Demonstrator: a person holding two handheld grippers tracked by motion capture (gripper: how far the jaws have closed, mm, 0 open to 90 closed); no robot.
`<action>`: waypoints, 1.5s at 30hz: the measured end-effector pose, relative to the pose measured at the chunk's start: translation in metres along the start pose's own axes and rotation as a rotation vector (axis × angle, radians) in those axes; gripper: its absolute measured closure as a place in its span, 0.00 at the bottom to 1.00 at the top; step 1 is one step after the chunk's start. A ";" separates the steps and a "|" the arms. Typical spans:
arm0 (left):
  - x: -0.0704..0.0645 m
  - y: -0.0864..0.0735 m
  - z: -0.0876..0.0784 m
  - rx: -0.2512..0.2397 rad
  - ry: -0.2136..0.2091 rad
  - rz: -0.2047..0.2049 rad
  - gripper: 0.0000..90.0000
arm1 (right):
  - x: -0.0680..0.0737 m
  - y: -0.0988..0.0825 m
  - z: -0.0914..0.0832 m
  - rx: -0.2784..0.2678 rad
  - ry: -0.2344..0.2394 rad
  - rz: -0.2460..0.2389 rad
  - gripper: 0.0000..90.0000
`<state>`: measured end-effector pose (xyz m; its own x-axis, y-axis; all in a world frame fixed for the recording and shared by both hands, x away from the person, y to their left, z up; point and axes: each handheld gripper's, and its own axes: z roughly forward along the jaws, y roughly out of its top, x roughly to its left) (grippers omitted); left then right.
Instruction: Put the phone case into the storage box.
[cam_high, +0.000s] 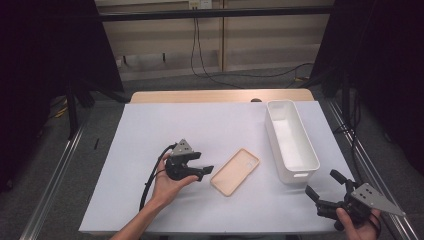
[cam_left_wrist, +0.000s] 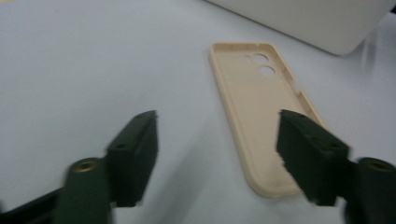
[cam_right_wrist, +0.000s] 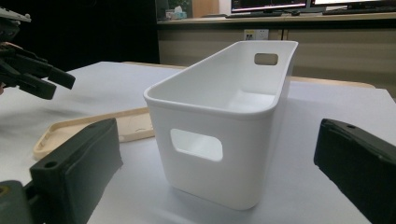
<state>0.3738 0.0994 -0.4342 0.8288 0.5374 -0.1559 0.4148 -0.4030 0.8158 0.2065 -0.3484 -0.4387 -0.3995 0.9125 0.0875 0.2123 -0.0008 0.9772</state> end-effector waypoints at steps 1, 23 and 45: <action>0.001 0.000 0.000 -0.001 -0.005 0.002 0.23 | 0.000 0.000 0.000 0.001 0.000 0.000 0.00; -0.012 0.029 0.036 -0.021 -0.149 0.048 0.09 | 0.000 0.000 0.000 0.002 0.003 0.000 0.00; -0.012 0.040 0.070 0.146 -0.147 0.034 0.06 | -0.001 0.000 0.001 0.005 0.008 -0.004 0.00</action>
<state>0.4068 0.0254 -0.4391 0.8848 0.4117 -0.2183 0.4268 -0.5280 0.7342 0.2077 -0.3484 -0.4392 -0.4079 0.9090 0.0854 0.2148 0.0046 0.9767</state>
